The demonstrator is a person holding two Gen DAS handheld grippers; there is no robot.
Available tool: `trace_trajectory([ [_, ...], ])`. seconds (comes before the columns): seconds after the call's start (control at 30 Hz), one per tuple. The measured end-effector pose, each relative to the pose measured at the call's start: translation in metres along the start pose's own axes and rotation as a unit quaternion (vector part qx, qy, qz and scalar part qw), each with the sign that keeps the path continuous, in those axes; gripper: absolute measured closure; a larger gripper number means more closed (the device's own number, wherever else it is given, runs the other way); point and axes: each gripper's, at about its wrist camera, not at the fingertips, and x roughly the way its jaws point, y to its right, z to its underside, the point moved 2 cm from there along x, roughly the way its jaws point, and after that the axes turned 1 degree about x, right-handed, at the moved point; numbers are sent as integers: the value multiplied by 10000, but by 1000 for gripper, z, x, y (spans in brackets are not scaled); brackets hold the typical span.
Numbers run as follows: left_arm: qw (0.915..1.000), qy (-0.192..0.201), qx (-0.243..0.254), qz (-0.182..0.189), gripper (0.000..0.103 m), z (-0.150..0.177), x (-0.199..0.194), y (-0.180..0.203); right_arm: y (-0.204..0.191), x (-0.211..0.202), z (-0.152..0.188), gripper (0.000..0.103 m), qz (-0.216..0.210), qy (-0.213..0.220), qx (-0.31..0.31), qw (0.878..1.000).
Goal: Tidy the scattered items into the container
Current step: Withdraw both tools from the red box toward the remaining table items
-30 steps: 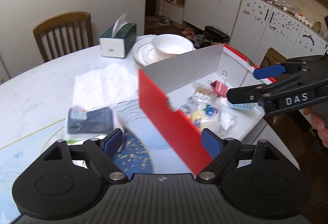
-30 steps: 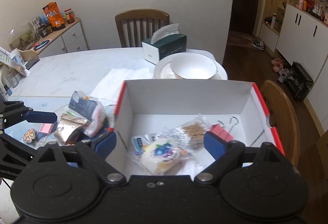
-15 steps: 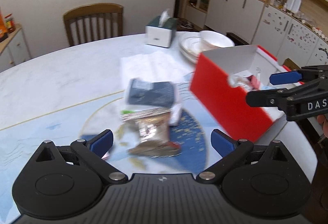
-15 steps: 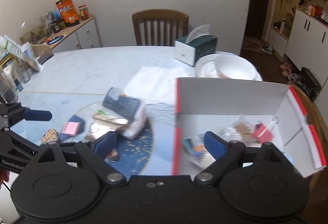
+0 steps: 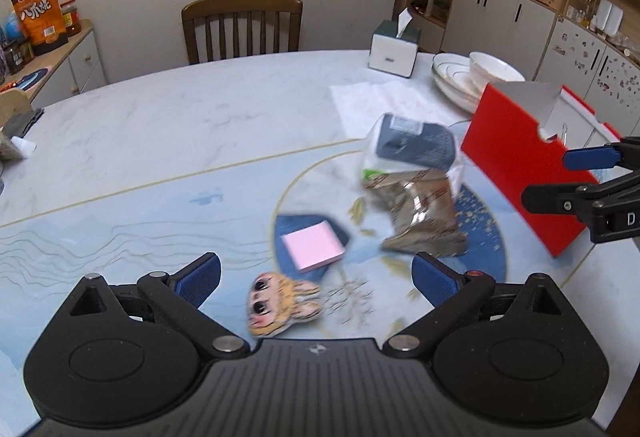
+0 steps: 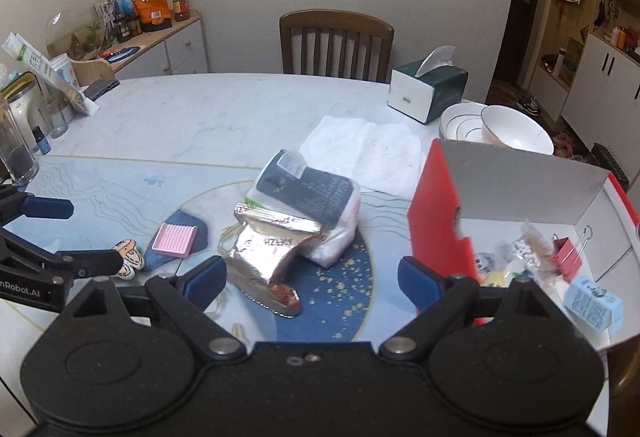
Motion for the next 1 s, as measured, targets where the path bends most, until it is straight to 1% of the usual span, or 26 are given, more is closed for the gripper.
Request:
trace_trajectory([
  [0.1, 10000, -82, -12, -46, 1, 6, 5, -12, -8, 7, 3, 11, 46, -47, 73, 10000],
  [0.27, 9996, -227, -192, -17, 1, 15, 16, -32, -21, 18, 8, 11, 149, -89, 112, 9998],
  [0.37, 9996, -254, -119, -35, 1, 19, 22, -37, -26, 25, 9, 11, 228, -132, 152, 9995],
  [0.7, 9992, -354, 173, 69, 1, 29, 41, -35, -35, 63, 5, 11, 404, -375, 367, 9978],
  [0.9, 9989, -375, 167, 223, 1, 28, 51, -33, -43, 85, -1, 11, 491, -501, 362, 9969],
  [1.0, 9986, -429, 165, 248, 1, 27, 58, -32, -44, 95, -4, 11, 529, -586, 462, 9958],
])
